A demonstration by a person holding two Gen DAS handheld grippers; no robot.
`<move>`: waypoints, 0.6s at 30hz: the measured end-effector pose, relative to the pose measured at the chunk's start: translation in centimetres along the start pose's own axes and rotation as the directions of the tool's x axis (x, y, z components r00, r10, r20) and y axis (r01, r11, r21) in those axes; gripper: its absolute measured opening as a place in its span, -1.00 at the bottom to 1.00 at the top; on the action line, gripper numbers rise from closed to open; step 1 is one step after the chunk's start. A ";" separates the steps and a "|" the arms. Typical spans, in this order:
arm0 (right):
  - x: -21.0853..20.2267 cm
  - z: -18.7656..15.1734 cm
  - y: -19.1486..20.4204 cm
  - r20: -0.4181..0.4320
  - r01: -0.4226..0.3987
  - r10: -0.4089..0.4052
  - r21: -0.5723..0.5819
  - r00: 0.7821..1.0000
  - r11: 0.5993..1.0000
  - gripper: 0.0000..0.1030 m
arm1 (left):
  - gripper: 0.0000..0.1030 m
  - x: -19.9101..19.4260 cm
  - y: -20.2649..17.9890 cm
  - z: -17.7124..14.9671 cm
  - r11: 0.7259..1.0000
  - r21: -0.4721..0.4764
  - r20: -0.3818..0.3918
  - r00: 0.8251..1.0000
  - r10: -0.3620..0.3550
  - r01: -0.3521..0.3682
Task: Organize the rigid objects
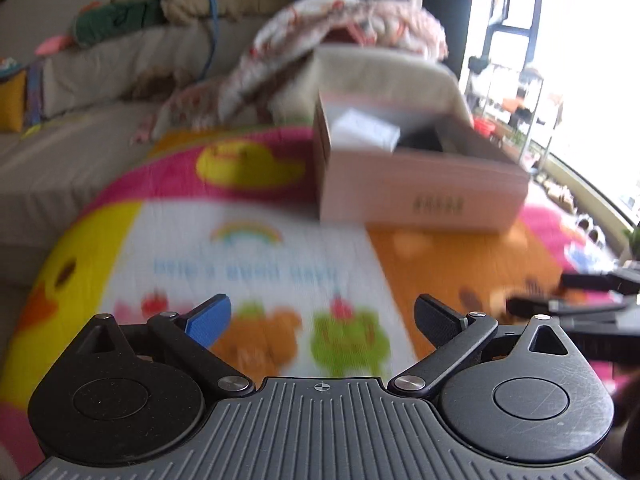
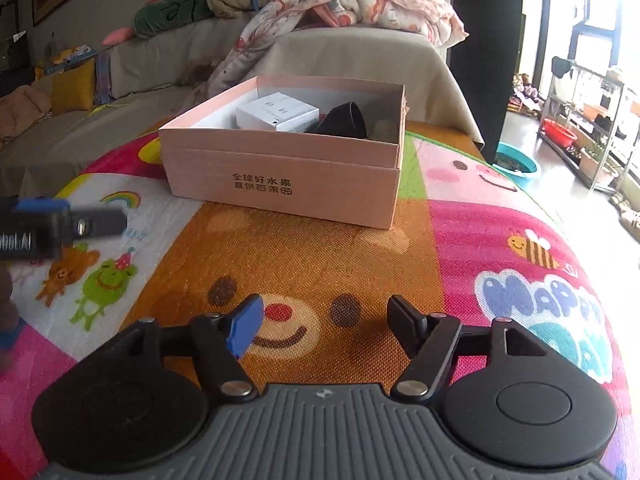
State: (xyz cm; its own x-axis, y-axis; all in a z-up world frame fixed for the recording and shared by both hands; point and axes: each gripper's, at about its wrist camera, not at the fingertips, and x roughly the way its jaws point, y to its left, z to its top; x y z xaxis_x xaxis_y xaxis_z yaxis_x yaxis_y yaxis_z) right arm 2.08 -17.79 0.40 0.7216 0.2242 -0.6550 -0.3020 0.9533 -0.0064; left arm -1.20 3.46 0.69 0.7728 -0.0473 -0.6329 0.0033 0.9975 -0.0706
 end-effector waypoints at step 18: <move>0.2 -1.0 -0.2 0.013 0.117 -0.119 0.106 0.993 0.987 1.00 | 0.98 1.8 -2.3 -0.3 0.995 0.032 0.002 0.995 0.098 -0.098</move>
State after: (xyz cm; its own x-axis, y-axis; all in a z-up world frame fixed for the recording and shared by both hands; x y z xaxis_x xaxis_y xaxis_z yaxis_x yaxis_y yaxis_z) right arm 1.69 -18.12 -0.52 0.7604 0.1113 -0.6399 -0.1476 0.9890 -0.0033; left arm 0.02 1.03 -0.57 0.7709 0.0503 -0.6350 -0.0520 0.9985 0.0160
